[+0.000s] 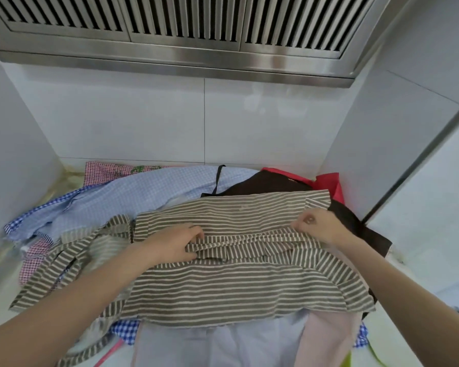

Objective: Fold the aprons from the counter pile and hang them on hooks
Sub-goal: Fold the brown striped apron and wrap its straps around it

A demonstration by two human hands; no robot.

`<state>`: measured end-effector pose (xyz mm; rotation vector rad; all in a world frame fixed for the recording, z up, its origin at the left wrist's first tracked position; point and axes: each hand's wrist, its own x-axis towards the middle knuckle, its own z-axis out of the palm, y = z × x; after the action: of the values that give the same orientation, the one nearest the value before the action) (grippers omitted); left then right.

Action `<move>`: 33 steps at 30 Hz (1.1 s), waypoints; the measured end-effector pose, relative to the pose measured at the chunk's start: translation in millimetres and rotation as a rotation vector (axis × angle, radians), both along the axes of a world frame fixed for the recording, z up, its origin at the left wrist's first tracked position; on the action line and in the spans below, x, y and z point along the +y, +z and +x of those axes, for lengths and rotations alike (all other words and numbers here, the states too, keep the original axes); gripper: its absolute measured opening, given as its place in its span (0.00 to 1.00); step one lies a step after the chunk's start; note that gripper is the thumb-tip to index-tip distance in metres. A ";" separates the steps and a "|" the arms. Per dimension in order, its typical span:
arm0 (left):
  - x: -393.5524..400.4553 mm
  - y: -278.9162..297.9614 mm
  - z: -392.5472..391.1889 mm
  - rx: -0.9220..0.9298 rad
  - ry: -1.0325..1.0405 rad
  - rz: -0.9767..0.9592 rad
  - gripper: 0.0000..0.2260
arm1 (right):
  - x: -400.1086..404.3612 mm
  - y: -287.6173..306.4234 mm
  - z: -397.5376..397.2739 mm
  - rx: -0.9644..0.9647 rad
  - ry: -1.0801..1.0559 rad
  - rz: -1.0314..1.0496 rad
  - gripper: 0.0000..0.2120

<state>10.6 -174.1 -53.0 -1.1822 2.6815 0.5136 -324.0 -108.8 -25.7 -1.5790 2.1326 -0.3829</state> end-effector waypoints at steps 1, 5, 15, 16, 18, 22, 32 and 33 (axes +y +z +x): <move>1.9 -2.3 -8.8 -0.001 -0.004 0.045 0.20 | -1.3 0.9 -9.2 -0.017 -0.123 -0.044 0.08; 6.0 -10.3 -34.0 -0.092 0.043 0.119 0.20 | -6.1 -12.3 -26.9 -0.153 -0.335 0.104 0.08; 1.0 -23.7 -48.2 -0.230 0.148 0.118 0.11 | -28.6 0.1 -39.9 -0.182 -0.427 -0.396 0.05; 1.6 -25.2 -49.8 -0.268 0.156 0.133 0.12 | -25.4 -2.0 -45.4 -0.134 -0.403 -0.306 0.06; 0.5 -21.2 -55.4 -0.304 0.157 0.193 0.13 | -17.6 -15.9 -57.4 -0.093 -0.360 -0.132 0.06; -13.3 4.5 -63.3 -0.147 0.212 0.183 0.11 | -21.3 -19.0 -62.4 -0.010 -0.293 0.059 0.24; -53.8 5.0 -99.2 -0.096 0.373 0.041 0.29 | -87.4 1.9 -41.2 0.362 0.325 0.140 0.23; -56.7 3.1 -100.1 -0.126 0.395 0.044 0.29 | -90.8 -1.0 -38.8 0.355 0.350 0.163 0.23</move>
<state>-89.5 -230.8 -49.9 -1.6801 2.3248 0.5274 -362.9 -199.7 -26.7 -1.9881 2.0055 0.1963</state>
